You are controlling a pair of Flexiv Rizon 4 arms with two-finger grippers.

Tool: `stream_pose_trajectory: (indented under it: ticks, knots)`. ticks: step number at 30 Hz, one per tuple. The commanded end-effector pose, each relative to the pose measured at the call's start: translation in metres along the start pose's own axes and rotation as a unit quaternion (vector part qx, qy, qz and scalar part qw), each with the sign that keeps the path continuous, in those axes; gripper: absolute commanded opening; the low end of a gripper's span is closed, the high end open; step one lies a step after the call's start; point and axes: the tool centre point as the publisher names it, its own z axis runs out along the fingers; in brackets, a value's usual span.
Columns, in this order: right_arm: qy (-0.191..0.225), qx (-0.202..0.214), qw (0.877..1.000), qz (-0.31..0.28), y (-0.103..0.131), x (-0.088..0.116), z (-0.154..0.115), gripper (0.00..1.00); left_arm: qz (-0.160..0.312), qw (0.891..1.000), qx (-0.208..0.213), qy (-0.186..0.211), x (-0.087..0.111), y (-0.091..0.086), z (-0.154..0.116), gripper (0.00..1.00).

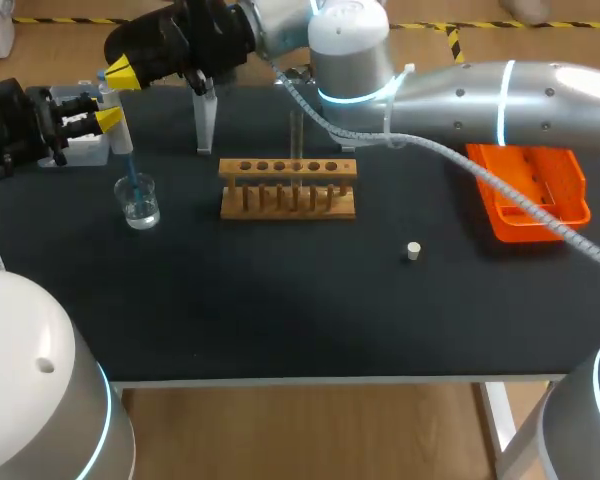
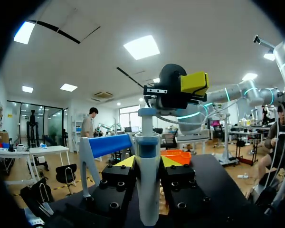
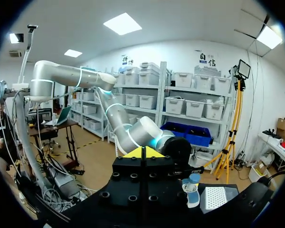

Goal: Invert the test tube, pick up the pipette, mount the tip to pipette, aspirate from beaker and dispense into the tube, eject the tip, return the pipette, and cap with the stopper.

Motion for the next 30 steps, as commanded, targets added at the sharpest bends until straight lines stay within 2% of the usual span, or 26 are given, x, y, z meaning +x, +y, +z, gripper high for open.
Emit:
stream_pose_trajectory:
  ticks: [1, 20, 30]
  knots:
    - [0.024, -0.007, 1.000, 0.003, -0.002, -0.015, 0.007, 0.00, 0.001, 1.000, 0.001, 0.003, -0.001, 0.001, -0.001, 0.00]
    - [-0.053, -0.028, 0.998, 0.037, -0.021, -0.061, 0.010, 0.00, 0.001, 1.000, 0.001, 0.003, -0.001, 0.001, -0.001, 0.00]
    - [-0.065, -0.037, 0.996, 0.046, -0.025, -0.070, 0.011, 0.00, 0.001, 1.000, 0.001, 0.003, -0.001, 0.001, -0.001, 0.00]
